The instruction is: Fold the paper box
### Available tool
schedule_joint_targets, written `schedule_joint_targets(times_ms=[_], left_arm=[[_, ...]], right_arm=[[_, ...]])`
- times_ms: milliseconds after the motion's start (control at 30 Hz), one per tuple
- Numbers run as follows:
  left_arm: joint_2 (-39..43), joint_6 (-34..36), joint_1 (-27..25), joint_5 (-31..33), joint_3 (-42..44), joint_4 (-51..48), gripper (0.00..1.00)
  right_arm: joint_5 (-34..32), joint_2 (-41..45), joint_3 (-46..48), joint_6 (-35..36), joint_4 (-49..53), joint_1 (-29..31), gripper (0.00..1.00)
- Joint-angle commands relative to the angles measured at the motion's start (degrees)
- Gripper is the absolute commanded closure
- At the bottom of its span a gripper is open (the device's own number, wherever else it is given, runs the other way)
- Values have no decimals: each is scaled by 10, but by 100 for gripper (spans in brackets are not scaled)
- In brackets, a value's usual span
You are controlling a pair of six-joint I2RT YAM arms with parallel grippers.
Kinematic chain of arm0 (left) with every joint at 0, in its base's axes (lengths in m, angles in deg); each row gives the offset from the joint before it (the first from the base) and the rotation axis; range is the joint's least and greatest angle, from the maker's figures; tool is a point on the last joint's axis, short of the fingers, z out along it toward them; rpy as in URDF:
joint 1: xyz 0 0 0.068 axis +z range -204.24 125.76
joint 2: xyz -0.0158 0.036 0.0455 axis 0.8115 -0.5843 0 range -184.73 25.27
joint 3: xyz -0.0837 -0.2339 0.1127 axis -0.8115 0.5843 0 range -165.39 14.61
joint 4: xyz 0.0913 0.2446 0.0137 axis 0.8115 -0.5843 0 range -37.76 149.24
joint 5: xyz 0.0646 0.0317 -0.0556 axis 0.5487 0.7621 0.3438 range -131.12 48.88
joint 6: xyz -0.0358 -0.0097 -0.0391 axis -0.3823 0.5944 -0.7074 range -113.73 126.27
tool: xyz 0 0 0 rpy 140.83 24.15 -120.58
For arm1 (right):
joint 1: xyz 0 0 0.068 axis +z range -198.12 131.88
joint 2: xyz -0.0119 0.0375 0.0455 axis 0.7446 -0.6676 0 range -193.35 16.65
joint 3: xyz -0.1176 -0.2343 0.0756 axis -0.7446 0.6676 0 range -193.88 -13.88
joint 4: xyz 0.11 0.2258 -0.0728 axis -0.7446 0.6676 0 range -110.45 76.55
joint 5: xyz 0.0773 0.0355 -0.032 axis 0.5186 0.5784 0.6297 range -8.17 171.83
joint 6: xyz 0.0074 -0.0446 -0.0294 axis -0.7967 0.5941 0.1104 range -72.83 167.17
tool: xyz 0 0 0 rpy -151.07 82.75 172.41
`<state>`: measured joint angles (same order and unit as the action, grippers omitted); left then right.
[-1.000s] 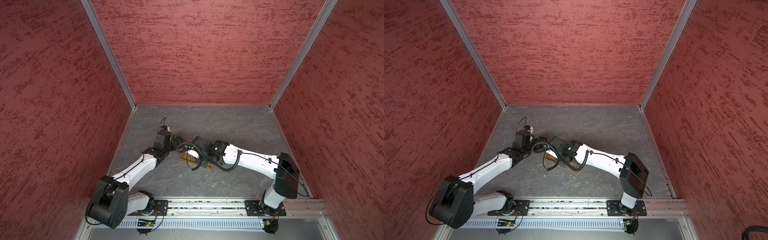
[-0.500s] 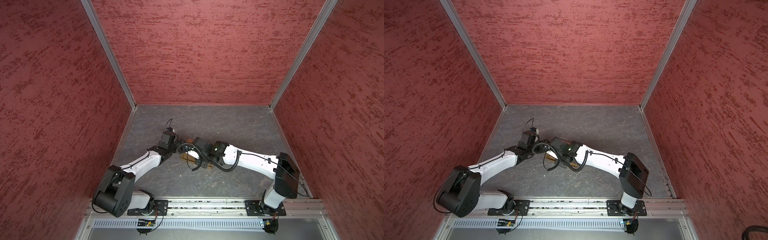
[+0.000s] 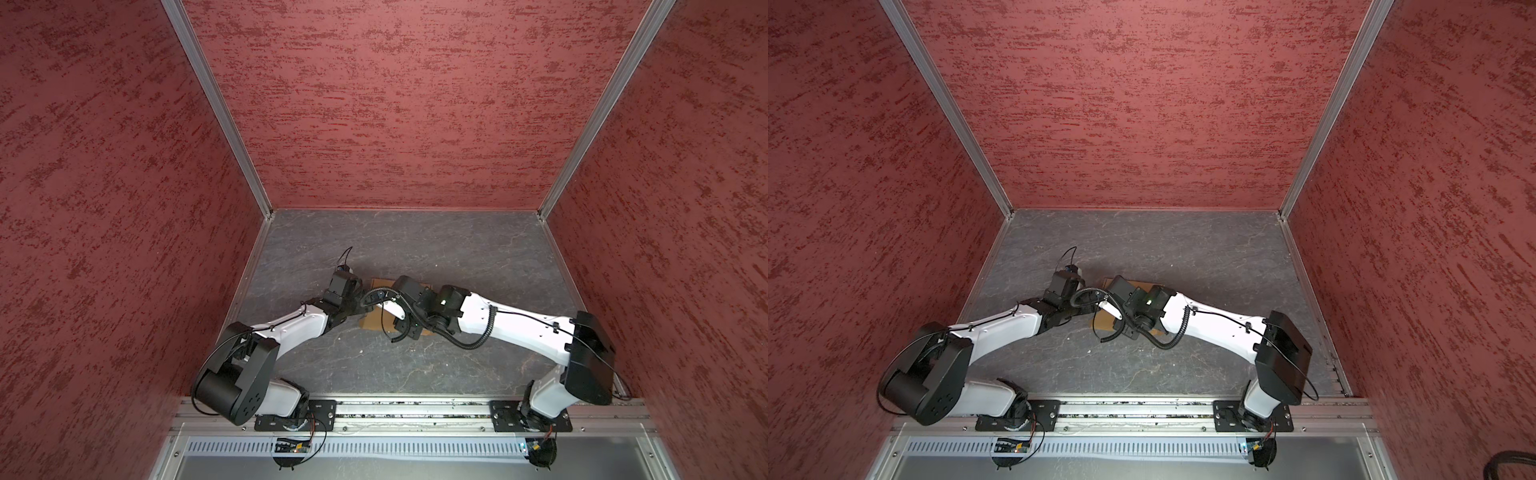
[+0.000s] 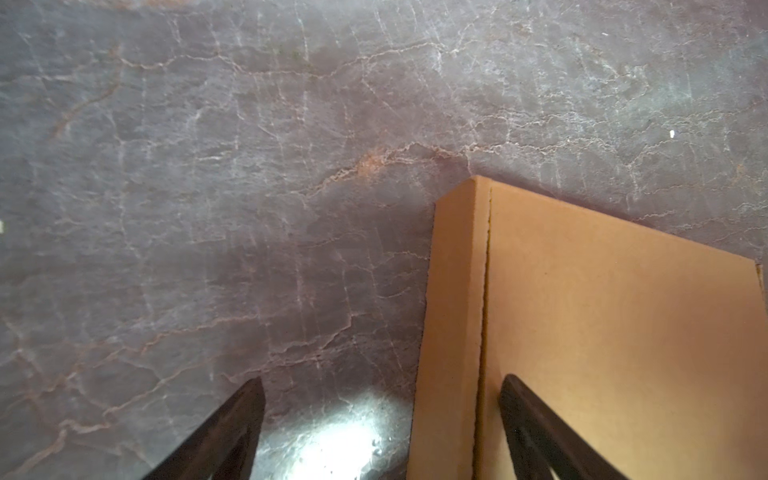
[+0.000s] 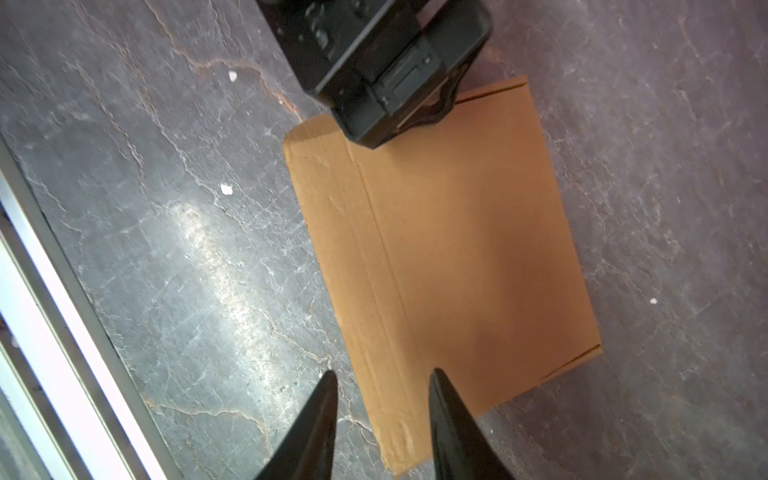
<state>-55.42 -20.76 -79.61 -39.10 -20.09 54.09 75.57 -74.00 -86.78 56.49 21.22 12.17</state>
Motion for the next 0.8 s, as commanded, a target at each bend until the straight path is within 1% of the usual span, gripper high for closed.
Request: schedule_joint_targets(times_ms=[0,100,167,300,433,533,600,700,767], left_arm=[[-13,-6,-9,17,8,1,14],[-20,-8,-17,24,6,-1,17],[-27,-9,-21,32,3,-6,20],[-40,-12,-32,59,-5,-20,25],[-44,-19,-42,83,-9,-30,36],[-42,-23,-43,83,-9,-31,37],[-36,-26,-46,84,-10,-30,37],[-14,-30,-46,86,-12,-40,37],[7,-30,-43,88,-15,-49,37]], right_arm=[[4,47,26,-35,-30,4,58],[-22,71,63,-75,-58,-2,55],[-41,101,86,-115,-75,-17,53],[-38,132,126,-212,-112,-64,52],[-16,156,166,-310,-157,-111,60],[15,176,204,-377,-205,-142,64],[24,186,225,-412,-229,-158,65],[22,202,250,-451,-254,-174,66],[30,213,265,-464,-270,-186,67]])
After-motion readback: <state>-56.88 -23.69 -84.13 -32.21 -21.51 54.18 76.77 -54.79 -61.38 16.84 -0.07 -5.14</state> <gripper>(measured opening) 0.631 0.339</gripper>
